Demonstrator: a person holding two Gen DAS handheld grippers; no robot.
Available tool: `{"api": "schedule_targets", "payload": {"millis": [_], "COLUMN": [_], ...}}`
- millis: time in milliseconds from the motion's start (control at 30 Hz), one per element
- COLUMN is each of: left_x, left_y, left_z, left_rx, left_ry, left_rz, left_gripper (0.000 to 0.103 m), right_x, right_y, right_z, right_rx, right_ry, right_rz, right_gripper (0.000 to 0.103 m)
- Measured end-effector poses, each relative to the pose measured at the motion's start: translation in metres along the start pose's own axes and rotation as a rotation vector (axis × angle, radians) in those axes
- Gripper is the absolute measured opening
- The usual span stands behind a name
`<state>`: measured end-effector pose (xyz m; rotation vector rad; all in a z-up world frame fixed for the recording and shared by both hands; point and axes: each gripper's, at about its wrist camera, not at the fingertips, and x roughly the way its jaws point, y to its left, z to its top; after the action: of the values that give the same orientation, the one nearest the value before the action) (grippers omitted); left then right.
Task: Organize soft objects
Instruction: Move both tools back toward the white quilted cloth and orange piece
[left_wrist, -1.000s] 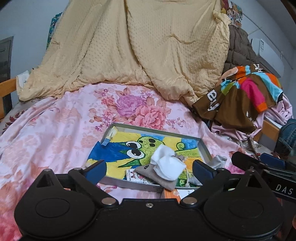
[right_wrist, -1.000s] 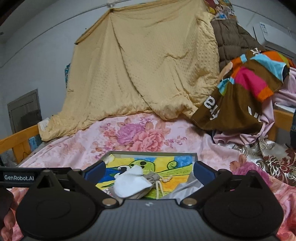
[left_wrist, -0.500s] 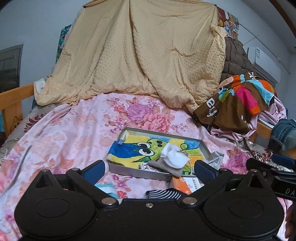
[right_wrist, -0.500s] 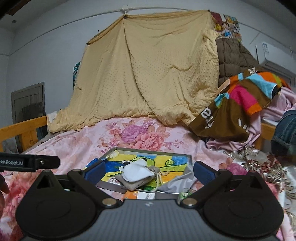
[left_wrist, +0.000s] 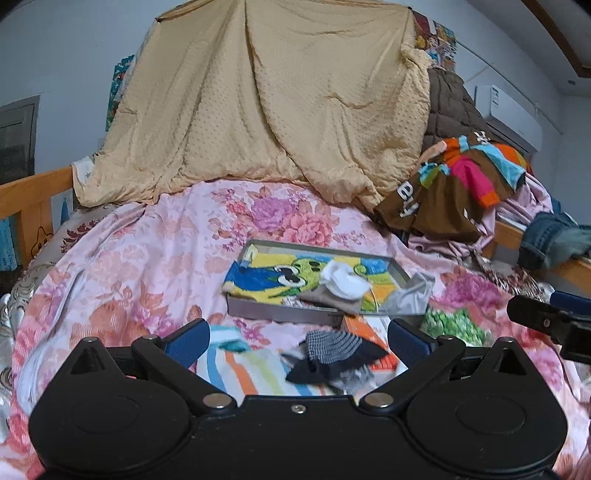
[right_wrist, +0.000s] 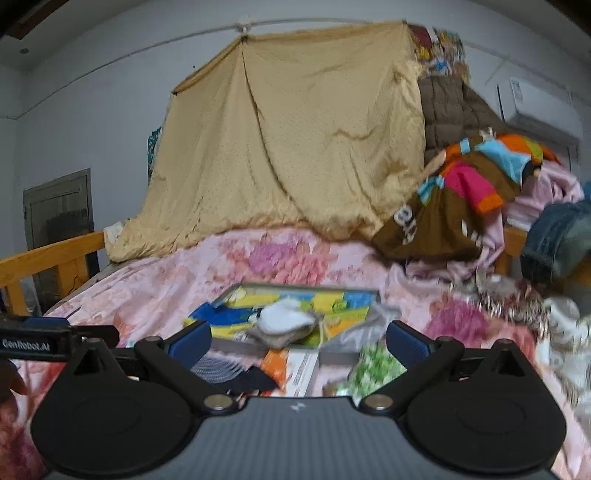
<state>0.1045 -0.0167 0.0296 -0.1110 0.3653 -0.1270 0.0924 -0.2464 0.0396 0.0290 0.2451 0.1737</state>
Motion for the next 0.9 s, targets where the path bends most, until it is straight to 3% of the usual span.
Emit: {"api": "schedule_targets", "payload": {"millis": [267, 667, 900], "left_x": [-0.007, 0.015, 0.038], "left_y": [0.001, -0.011, -0.019], "left_z": [-0.028, -0.047, -0.057], "left_rx": [-0.022, 0.043, 0.014], "left_ry": [0.031, 0.115, 0.203], "left_rz": [-0.058, -0.194, -0.291], "left_gripper": [0.102, 0.102, 0.102], "right_x": [-0.001, 0.033, 0.052], "right_y": [-0.009, -0.040, -0.067], "right_z": [-0.014, -0.032, -0.038], "right_rx": [0.086, 0.209, 0.305], "right_ry": [0.165, 0.420, 0.512], "right_rz": [-0.004, -0.073, -0.006], "right_gripper": [0.103, 0.103, 0.103]}}
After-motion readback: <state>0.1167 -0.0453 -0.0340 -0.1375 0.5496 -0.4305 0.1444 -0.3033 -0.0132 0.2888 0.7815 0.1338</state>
